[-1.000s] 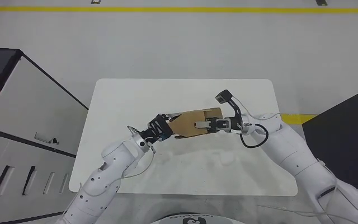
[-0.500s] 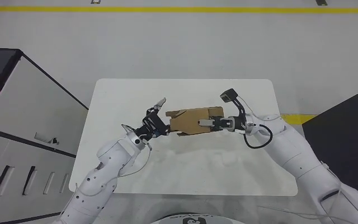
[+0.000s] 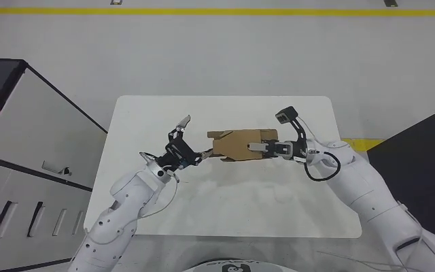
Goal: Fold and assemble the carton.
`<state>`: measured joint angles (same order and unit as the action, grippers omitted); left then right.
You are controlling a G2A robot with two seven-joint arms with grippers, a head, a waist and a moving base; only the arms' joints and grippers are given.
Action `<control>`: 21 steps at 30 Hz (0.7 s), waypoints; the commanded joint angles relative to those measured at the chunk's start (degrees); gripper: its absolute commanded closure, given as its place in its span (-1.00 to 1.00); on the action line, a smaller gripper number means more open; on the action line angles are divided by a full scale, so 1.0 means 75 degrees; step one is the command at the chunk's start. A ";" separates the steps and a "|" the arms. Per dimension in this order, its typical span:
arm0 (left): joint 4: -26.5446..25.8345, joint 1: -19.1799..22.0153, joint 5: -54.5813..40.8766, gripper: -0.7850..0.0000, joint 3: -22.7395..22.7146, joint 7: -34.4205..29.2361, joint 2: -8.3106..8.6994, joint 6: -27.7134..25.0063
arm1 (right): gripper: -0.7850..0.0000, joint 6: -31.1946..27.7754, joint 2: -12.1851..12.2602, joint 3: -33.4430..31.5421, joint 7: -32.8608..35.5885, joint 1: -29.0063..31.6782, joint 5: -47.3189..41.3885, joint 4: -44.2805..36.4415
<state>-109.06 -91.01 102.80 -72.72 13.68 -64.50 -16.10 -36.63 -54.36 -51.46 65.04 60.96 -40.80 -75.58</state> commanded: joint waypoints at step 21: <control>-0.0056 0.0014 -0.0039 -0.88 0.0013 0.0088 0.0001 0.0012 | 1.00 0.0261 -0.0044 -0.0274 0.0609 0.0400 0.0198 -0.0276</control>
<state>-109.47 -91.00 102.50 -72.68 14.36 -64.48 -15.97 -34.85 -54.71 -53.42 69.44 63.89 -39.50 -77.52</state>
